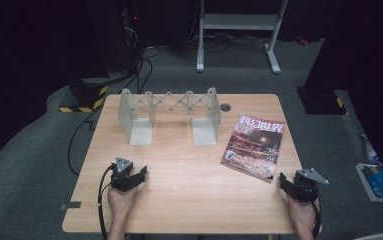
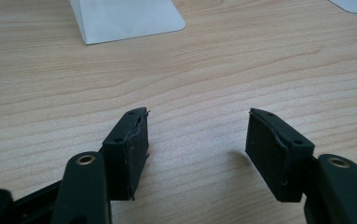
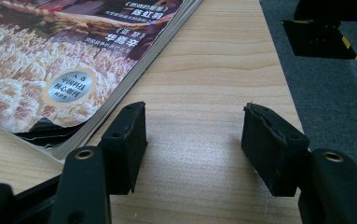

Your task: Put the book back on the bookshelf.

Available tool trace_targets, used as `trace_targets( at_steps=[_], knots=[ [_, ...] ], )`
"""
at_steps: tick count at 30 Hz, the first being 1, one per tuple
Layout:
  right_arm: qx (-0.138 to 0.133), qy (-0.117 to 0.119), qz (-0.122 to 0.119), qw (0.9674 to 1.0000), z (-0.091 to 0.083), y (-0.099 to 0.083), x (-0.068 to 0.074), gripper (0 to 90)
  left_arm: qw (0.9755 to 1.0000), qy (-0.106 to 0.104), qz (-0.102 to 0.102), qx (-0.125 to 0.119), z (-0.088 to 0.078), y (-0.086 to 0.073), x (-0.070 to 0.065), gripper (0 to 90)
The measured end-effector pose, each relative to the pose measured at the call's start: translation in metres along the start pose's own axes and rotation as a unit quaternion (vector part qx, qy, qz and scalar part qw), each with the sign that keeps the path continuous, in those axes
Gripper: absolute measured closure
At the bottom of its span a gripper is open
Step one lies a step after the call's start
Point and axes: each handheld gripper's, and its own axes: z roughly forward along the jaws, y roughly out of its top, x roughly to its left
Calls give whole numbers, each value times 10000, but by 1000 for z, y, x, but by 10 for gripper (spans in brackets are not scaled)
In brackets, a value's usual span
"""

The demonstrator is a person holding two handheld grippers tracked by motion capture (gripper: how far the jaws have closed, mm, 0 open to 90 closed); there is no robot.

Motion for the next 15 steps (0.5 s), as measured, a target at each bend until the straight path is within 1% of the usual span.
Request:
trace_targets(
  at_steps=[6, 12, 15],
  knots=[
    [45, 34, -45, 10000, -1, 0, -1, 393, 10000, -32, 18, -30, -1, 0, 0, 388],
    [107, 102, -101, 9998, -1, 2, -3, 359, 10000, -57, -16, -47, 0, 0, 0, 384],
    [85, 97, -100, 9999, -1, 1, -3, 353, 10000, -73, -22, -50, -1, 0, 1, 383]
  ],
)
